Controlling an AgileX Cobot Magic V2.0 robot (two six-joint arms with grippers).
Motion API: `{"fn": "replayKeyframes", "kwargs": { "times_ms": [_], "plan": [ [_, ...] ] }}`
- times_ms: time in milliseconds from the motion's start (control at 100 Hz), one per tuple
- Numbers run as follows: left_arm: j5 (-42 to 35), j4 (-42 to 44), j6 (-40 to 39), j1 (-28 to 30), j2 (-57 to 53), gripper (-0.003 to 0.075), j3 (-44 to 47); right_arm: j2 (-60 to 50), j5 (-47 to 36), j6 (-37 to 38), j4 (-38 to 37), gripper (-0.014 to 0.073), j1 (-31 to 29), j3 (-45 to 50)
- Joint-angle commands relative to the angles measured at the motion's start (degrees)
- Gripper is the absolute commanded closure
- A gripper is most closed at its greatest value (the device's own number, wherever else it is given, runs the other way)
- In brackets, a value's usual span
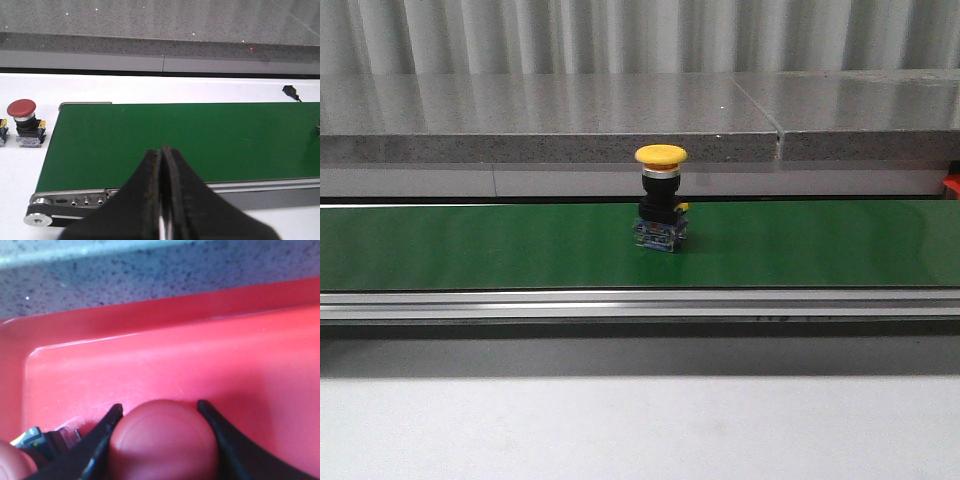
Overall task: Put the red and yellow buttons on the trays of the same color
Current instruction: 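Carry the red button into the red tray and open the right gripper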
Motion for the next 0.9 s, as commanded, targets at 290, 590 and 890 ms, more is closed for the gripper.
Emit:
{"fn": "replayKeyframes", "kwargs": {
  "times_ms": [290, 590, 890],
  "plan": [
    [-4.49, -0.88, -0.39, -0.39, 0.23, 0.0741, -1.61, -4.53, -3.61, -0.03, 0.60, -0.0011, -0.41, -1.97],
    [-4.49, -0.88, -0.39, -0.39, 0.23, 0.0741, -1.61, -10.42, -2.17, -0.03, 0.98, -0.0010, -2.88, -1.97],
    [-4.49, -0.88, -0.39, -0.39, 0.23, 0.0741, -1.61, -17.92, 7.22, -0.50, 4.55, -0.0008, -3.89, -1.97]
  ]
}}
